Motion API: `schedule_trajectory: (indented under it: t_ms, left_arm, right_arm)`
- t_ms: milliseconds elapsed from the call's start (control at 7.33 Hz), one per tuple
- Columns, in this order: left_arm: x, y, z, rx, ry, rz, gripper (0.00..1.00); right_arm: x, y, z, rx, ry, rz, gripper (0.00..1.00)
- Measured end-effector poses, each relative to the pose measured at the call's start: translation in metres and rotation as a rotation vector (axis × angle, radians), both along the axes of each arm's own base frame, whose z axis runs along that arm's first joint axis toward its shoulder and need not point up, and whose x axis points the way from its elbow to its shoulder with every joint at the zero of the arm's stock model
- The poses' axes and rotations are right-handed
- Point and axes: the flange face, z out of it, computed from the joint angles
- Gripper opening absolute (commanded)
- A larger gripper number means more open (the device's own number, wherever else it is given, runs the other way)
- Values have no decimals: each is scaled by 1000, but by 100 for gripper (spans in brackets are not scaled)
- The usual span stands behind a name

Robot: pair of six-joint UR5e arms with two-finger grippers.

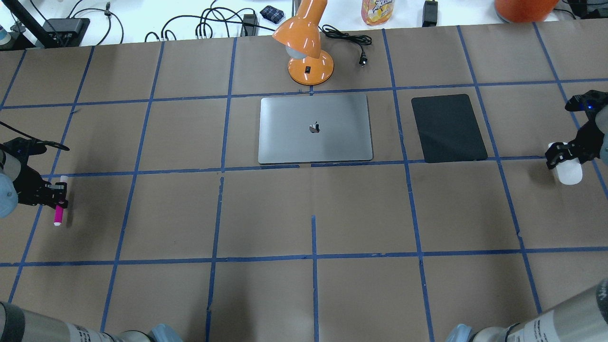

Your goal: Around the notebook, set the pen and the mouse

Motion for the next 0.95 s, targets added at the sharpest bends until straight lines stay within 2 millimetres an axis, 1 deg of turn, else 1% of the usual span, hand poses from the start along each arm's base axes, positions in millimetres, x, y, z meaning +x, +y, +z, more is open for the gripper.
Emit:
schedule_trajectory:
  t_ms: [136,273,409,545,682,818,955]
  left_arm:
    - [-28,-4,16,17,-5,37,0]
    - [-60,-6,31,36,-2,81,0]
    - [-90,-6,44,50,1,116,0]
    - [-117,-7,50,61,5,146,0]
    - [-147,-8,53,68,4,194,0]
    - [-183,-10,55,74,-2,248,0]
    - [-227,-12,55,77,-13,309,0]
  right_arm:
    - [31,-27,13,-15,5,7,58]
    - [68,-53,19,-22,1,0,57]
    - [107,-76,14,-27,-16,-12,57]
    - [147,-93,4,-40,-49,-39,57]
    - [182,-102,-2,-59,-76,-62,57]
    - [202,-105,-7,-70,-92,-69,58]
    - [210,-106,-10,-72,-103,-70,58]
